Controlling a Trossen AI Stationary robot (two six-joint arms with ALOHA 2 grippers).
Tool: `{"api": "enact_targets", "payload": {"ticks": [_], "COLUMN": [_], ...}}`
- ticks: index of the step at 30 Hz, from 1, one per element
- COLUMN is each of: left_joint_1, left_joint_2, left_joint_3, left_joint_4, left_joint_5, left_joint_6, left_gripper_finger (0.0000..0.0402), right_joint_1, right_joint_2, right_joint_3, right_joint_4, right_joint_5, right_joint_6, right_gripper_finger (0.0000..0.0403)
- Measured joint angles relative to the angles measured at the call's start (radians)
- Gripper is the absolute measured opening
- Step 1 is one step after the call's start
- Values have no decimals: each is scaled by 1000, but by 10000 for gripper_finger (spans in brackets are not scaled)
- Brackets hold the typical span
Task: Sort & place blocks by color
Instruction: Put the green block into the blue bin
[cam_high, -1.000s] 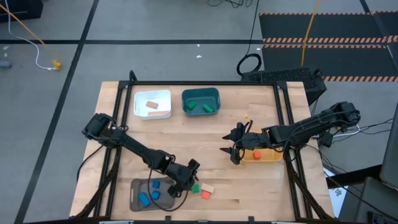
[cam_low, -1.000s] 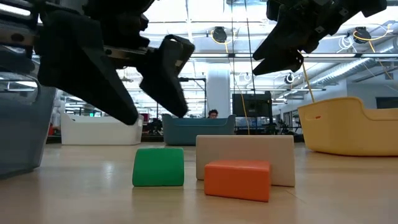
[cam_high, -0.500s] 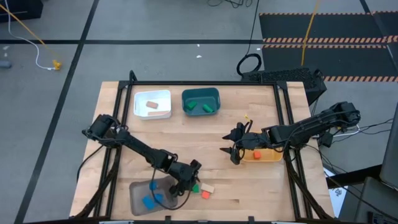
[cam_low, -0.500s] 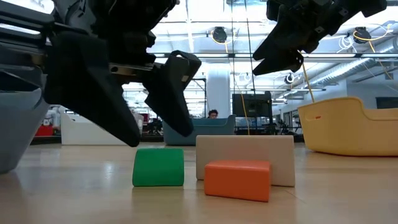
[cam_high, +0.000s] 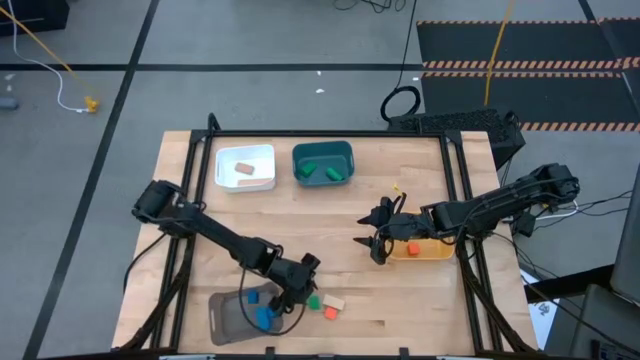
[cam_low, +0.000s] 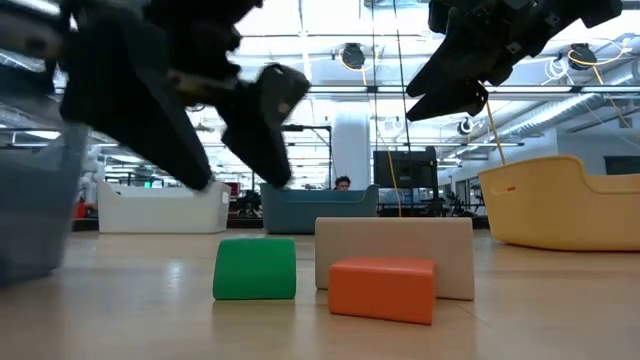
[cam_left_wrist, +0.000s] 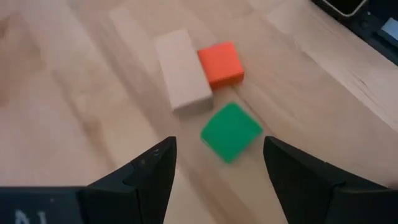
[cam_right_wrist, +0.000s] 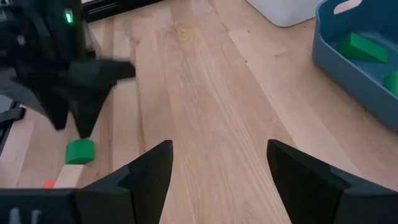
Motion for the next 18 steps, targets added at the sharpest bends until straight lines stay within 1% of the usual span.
{"api": "enact_targets", "payload": {"ticks": [6, 10, 18], "left_joint_1": [-12, -15, 0], "left_joint_2": [-29, -31, 21], "left_joint_3": [59, 113, 162], "left_joint_4": [-144, -205, -212], "left_joint_5": [-17, -18, -11], "left_joint_6": [-7, 75, 263], "left_gripper_finger": [244, 244, 243], "right_joint_1": [0, 0, 0], "right_joint_2": [0, 0, 0], "right_joint_3": [0, 1, 0], "right_joint_4": [10, 13, 29], "right_joint_5": [0, 0, 0], "right_joint_6": [0, 0, 0], "right_gripper_finger": [251, 251, 251]}}
